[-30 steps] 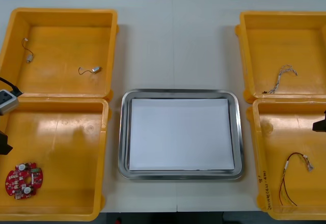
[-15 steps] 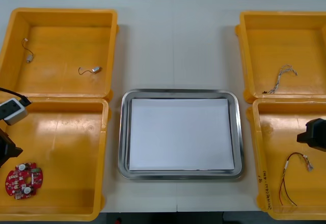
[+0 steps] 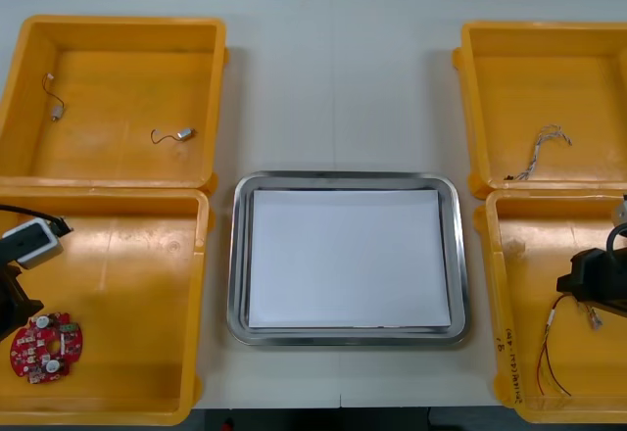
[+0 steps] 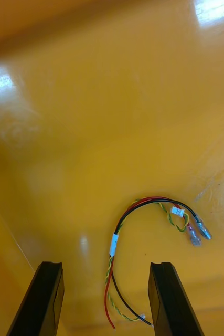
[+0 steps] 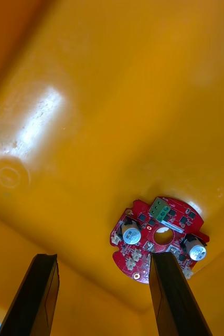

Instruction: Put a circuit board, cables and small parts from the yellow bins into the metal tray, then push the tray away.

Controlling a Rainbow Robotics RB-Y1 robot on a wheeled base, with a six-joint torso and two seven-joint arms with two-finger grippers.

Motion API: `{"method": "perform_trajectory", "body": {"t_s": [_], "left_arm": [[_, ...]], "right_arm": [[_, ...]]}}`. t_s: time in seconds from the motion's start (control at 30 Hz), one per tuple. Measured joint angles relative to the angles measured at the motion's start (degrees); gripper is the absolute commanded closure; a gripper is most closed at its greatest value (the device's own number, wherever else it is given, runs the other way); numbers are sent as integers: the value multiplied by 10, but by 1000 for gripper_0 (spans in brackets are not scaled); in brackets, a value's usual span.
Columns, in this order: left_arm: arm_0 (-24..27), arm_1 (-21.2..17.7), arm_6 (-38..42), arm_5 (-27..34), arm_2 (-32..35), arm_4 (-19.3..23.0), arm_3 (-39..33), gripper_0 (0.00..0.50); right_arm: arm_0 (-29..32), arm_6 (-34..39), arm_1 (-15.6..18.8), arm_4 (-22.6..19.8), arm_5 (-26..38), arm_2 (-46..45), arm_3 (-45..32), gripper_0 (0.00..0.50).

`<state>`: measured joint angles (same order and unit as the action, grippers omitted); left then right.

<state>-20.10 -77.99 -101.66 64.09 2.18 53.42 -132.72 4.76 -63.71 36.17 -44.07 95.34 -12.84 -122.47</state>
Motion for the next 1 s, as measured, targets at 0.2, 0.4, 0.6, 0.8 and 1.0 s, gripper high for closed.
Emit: {"method": "perform_trajectory", "body": {"t_s": [0.2, 0.4, 0.6, 0.8, 1.0], "left_arm": [[0, -12, -15, -39, -46, -34, 0, 0], [0, -22, -15, -65, -81, -69, 0, 0], [2, -28, -15, -73, -111, -89, 0, 0], [24, -29, -15, -76, -161, -112, 0, 0], [58, -29, -15, -76, -204, -121, 3, 0]], "right_arm": [[0, 0, -24, 17, 0, 0, 2, 33], [0, 0, -33, 29, -4, 2, 10, 32], [0, 0, -33, 42, -30, 22, 33, 32], [1, 0, -34, 56, -34, 37, 39, 33], [8, 1, -34, 71, -48, 52, 46, 32]]}}
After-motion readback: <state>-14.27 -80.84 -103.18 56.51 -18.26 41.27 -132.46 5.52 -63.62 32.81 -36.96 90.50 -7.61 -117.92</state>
